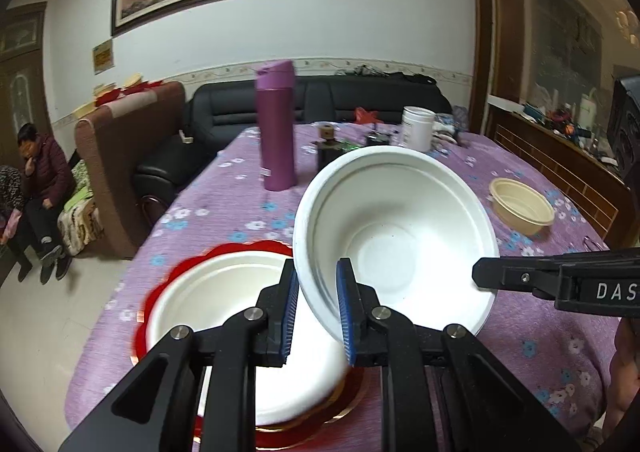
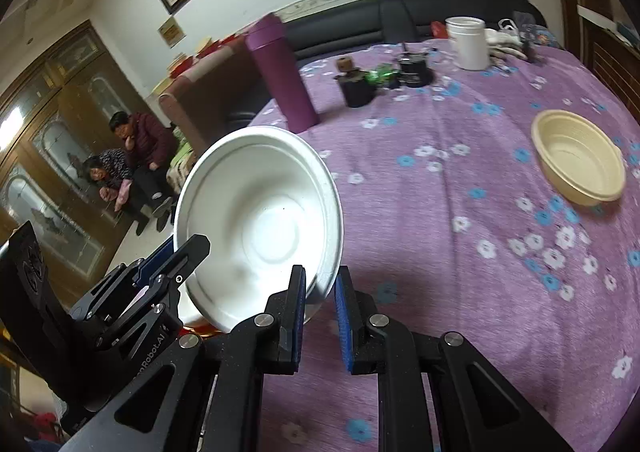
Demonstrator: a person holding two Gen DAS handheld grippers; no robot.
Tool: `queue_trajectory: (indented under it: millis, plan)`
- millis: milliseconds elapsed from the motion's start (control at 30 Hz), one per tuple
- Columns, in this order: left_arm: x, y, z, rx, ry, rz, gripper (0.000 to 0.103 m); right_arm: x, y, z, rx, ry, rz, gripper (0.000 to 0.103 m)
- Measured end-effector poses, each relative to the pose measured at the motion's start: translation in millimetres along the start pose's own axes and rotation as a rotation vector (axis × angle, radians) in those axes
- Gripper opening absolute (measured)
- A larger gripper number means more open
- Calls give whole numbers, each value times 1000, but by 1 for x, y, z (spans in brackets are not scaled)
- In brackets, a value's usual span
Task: Organize plates and bowls
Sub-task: 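Carry the white bowl with both grippers toward the stacked plates, then lower the smaller white bowl into the large white bowl with both grippers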
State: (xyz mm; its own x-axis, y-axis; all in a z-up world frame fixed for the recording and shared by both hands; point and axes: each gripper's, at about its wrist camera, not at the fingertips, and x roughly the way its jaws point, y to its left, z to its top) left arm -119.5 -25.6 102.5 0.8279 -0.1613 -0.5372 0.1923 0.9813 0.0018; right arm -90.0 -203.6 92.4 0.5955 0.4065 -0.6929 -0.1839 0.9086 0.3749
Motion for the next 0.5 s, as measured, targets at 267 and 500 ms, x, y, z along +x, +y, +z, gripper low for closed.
queue_trajectory:
  millis: [267,500]
  plan:
    - [-7,56,-10,-84,40,55,17,41,39,7,0,97,116,16]
    - [-3,81,-23,-122,93,91,17,75,62,0,-3,184,152,17]
